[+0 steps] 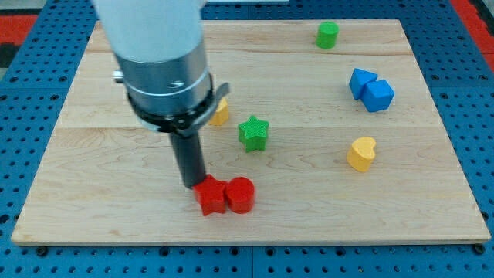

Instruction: Place yellow hexagon and yellow heart to form a vertical line

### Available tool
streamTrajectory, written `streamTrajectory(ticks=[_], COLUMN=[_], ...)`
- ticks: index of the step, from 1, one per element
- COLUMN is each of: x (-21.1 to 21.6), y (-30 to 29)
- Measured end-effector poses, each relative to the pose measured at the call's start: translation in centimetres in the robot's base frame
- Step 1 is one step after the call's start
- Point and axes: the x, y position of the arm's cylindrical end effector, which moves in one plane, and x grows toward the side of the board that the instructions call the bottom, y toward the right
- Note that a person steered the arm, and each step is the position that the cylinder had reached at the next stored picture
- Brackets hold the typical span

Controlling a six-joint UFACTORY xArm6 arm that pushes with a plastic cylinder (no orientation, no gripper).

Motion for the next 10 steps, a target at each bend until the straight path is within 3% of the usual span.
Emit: streamTrajectory(ticks=[3, 7, 10], x=[-1.2, -13.2, -13.8], y=[1.6, 4.6, -9.1])
